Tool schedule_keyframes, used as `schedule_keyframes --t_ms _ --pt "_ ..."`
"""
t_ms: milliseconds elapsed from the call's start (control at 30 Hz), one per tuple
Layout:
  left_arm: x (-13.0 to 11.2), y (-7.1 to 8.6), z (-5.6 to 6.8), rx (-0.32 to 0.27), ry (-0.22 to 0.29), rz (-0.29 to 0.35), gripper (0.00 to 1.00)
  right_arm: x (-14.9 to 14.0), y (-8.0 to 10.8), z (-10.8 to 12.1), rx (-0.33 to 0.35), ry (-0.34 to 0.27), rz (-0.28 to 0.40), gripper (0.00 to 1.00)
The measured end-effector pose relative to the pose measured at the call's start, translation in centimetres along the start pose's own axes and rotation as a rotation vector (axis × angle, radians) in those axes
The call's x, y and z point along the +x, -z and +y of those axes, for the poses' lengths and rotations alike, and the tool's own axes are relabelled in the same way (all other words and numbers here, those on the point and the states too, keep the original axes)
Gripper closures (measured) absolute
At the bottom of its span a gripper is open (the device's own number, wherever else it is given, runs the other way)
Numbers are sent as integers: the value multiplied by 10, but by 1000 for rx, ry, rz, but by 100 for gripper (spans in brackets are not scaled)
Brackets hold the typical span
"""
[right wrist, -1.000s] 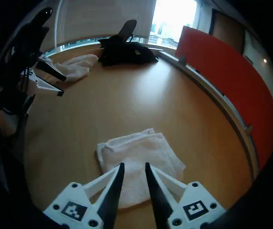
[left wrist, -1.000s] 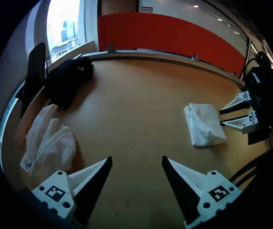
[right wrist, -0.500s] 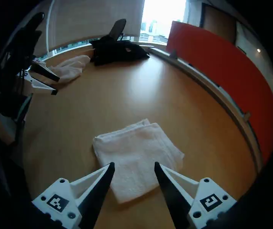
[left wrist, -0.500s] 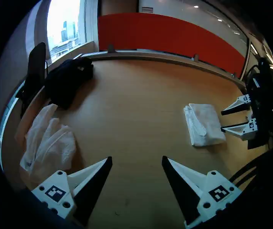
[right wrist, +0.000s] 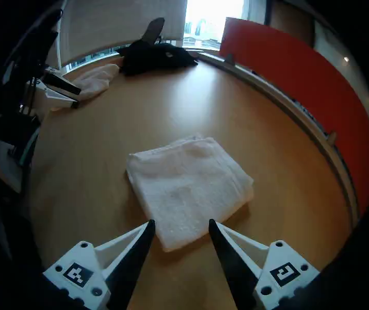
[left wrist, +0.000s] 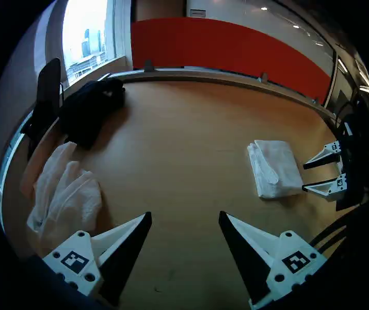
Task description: Fold towel
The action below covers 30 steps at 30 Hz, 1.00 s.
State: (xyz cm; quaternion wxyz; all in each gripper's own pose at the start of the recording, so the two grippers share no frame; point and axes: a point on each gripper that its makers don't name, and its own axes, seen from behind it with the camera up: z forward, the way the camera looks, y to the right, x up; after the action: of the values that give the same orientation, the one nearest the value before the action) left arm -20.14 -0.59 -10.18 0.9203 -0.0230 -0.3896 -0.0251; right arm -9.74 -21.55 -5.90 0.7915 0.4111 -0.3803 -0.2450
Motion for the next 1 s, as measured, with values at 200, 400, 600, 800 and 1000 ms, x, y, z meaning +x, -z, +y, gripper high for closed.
schedule_keyframes --t_ms 200,400,600,800,1000 --pt "-1 0 2 -2 -1 -2 3 -16 -1 -4 2 -34 -18 22" --pt "-1 0 4 -4 -3 -2 3 -26 -3 -6 4 -47 -32 26" --pt "-1 0 5 -4 -4 -1 3 -32 -6 -6 2 -78 -41 37" --pt "-3 1 6 -4 -6 -3 3 -38 -8 -7 4 -106 -46 47" --pt "-4 2 7 -4 -9 -4 3 -40 -9 -10 11 -123 -44 60"
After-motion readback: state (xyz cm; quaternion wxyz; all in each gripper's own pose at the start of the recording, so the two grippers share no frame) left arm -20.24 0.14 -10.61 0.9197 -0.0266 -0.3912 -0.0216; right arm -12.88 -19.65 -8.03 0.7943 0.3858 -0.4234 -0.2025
